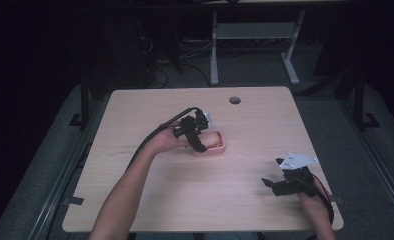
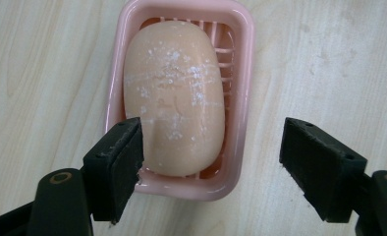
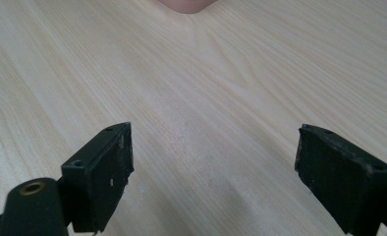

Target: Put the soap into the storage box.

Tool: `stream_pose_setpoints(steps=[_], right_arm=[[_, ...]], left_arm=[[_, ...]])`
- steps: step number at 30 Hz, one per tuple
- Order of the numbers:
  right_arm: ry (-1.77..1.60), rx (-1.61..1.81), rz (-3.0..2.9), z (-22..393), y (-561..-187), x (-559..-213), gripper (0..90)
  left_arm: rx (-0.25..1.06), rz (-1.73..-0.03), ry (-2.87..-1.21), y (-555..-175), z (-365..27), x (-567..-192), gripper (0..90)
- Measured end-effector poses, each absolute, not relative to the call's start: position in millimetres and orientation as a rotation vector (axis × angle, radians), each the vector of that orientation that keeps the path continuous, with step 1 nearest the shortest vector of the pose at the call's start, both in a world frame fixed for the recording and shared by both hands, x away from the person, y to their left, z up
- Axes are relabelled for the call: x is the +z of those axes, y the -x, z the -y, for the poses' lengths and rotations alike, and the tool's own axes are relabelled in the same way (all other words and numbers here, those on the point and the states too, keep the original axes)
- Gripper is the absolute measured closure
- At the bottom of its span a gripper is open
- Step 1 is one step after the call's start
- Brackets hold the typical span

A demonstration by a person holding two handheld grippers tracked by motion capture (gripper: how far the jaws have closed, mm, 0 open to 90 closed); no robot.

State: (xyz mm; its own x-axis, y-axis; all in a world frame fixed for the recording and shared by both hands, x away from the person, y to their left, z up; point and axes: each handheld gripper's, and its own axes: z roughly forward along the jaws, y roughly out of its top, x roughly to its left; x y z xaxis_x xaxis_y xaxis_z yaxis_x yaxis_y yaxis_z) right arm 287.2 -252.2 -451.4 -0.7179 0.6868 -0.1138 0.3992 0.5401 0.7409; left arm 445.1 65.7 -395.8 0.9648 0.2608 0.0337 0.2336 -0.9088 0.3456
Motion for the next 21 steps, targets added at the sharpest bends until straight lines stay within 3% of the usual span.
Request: stream_pose_setpoints(steps=[21], right_arm=[[-0.901,0.991,-2.393,251,-288,-453,14.0]], left_arm=[[0.125,-0.369,-2.738,-422,-87,-393,22.6]])
